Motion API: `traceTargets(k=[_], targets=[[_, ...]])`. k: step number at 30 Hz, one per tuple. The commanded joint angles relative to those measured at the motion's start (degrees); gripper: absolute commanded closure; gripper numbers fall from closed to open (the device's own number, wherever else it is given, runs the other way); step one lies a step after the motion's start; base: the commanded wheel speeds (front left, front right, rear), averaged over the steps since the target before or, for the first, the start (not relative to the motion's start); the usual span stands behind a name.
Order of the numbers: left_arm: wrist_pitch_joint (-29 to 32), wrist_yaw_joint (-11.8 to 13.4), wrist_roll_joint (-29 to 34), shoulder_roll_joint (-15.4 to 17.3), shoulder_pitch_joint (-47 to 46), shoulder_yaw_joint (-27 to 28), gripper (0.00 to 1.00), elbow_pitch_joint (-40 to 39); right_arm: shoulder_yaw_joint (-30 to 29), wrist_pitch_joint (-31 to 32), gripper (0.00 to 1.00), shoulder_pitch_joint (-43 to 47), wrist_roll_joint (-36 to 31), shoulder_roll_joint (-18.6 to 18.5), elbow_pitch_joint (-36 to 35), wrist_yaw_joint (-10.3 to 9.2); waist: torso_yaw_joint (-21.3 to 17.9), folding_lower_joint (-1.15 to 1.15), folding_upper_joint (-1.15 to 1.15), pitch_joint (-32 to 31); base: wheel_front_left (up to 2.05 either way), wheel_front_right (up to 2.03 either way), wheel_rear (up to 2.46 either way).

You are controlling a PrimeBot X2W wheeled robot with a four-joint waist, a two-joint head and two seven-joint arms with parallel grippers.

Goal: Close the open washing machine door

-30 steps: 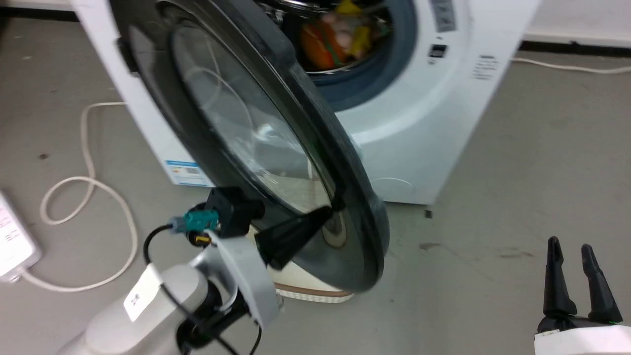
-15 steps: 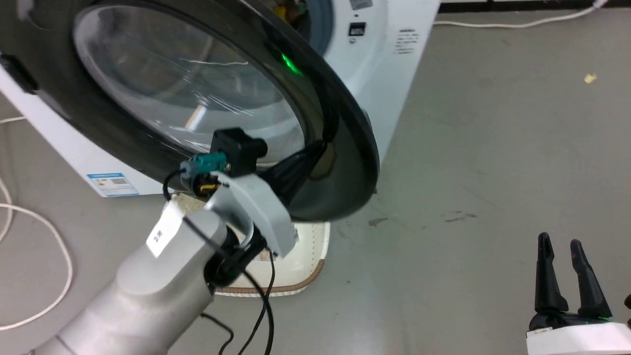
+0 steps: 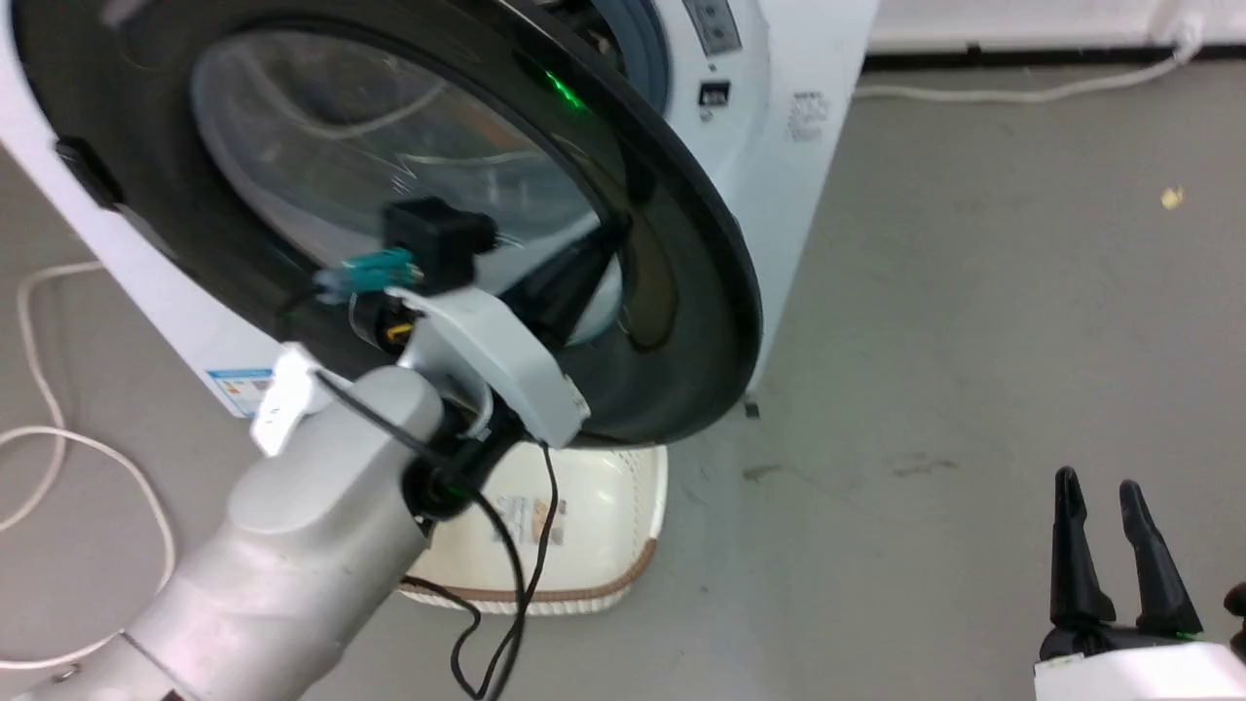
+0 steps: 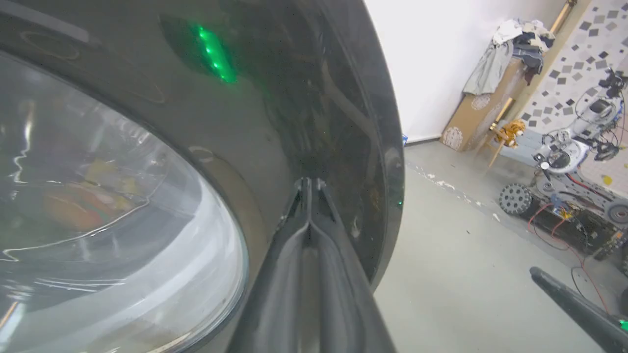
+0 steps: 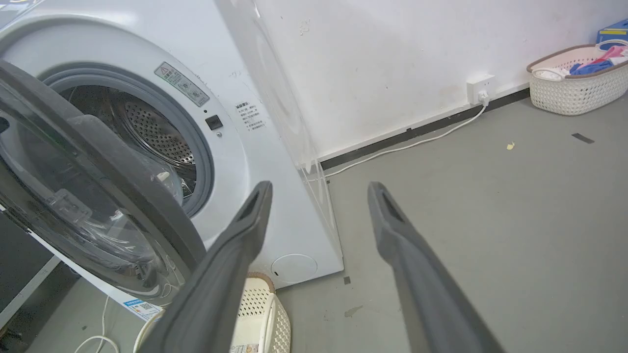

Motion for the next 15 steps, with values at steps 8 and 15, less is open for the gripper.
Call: traceTargets(k=[8, 15], targets=[[-5.39, 5.22, -2.13, 4.33, 4.19, 9.28, 1.0, -3.77, 0.11, -0.25, 0.0, 2.4, -1.67, -0.06, 0.84, 0.06, 5.93, 0.0, 0.0, -7.55, 0.0, 0.0, 0.0], [-6.06, 15.37, 7.09, 7.38, 12.67, 24.44, 1.0, -10.87, 1.03, -0.25, 0.0, 3.05, -1.91, -0.06, 0.88, 0.06, 8.19, 0.0, 0.0, -9.8, 0.0, 0.0, 0.0]])
